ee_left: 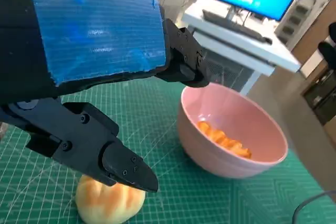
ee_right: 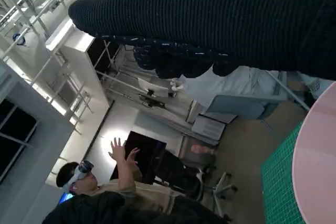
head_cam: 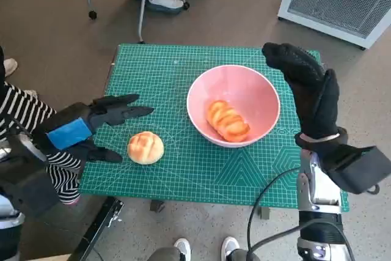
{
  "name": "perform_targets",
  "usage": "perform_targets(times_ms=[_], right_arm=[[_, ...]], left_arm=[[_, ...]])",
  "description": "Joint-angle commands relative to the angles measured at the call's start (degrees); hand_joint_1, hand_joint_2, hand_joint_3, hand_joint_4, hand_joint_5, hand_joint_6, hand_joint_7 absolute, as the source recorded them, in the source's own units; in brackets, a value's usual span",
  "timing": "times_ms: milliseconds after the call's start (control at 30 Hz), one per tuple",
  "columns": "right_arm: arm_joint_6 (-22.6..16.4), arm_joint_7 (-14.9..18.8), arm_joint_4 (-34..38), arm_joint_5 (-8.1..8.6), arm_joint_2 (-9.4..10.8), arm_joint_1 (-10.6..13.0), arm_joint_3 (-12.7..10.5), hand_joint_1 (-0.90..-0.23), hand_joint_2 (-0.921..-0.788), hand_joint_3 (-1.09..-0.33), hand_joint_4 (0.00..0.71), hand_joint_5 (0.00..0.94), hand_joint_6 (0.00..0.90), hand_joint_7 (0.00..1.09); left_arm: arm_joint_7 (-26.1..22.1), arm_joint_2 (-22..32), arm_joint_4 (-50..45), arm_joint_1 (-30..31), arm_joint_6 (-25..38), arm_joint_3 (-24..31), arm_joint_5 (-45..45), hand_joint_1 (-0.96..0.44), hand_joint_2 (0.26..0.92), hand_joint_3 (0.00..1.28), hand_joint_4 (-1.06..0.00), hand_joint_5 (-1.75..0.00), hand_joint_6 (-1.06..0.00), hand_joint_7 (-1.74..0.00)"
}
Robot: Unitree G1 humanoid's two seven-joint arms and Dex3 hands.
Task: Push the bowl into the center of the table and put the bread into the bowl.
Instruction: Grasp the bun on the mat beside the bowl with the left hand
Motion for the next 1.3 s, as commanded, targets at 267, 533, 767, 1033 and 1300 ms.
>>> perform_targets(times_ms=[267, 533, 767, 1033, 1300], right_arm=[[1.47, 0.11, -0.66, 1.15, -0.60, 2.27, -0.38, -0.785, -0.921, -0.744, 0.194, 0.002, 0.021, 0.59], [2.19, -0.56, -2.05, 0.94, -0.53, 3.17, -0.42, -0.785, -0.921, -0.739, 0.199, 0.004, 0.031, 0.59], [2.72, -1.00, -3.00, 0.86, -0.57, 3.72, -0.50, -0.782, -0.921, -0.737, 0.200, 0.004, 0.034, 0.59], [3.20, -1.38, -3.78, 0.78, -0.52, 4.20, -0.56, -0.780, -0.921, -0.737, 0.200, 0.003, 0.035, 0.59], [3.48, -1.68, -4.14, 0.75, -0.45, 4.48, -0.56, -0.778, -0.921, -0.737, 0.199, 0.002, 0.036, 0.59]], left_arm=[[3.08, -3.95, 10.41, -3.47, 0.51, -8.50, 8.80, -0.19, 0.771, 0.01, -0.22, 0.00, -0.36, -0.08], [3.82, -6.59, 19.60, -7.07, -0.73, -12.64, 11.85, -0.16, 0.785, 0.01, -0.24, -0.01, -0.36, -0.04], [5.01, -8.12, 26.65, -9.49, -1.19, -15.93, 15.02, -0.08, 0.791, 0.01, -0.28, -0.02, -0.37, -0.03], [9.03, -8.00, 29.95, -10.58, -1.37, -18.43, 19.93, 0.01, 0.836, 0.02, -0.57, -0.11, -0.62, -0.14], [15.71, -7.22, 27.95, -8.67, -6.79, -16.40, 19.98, 0.00, 0.915, 0.10, -0.68, -1.12, -0.55, -1.16]])
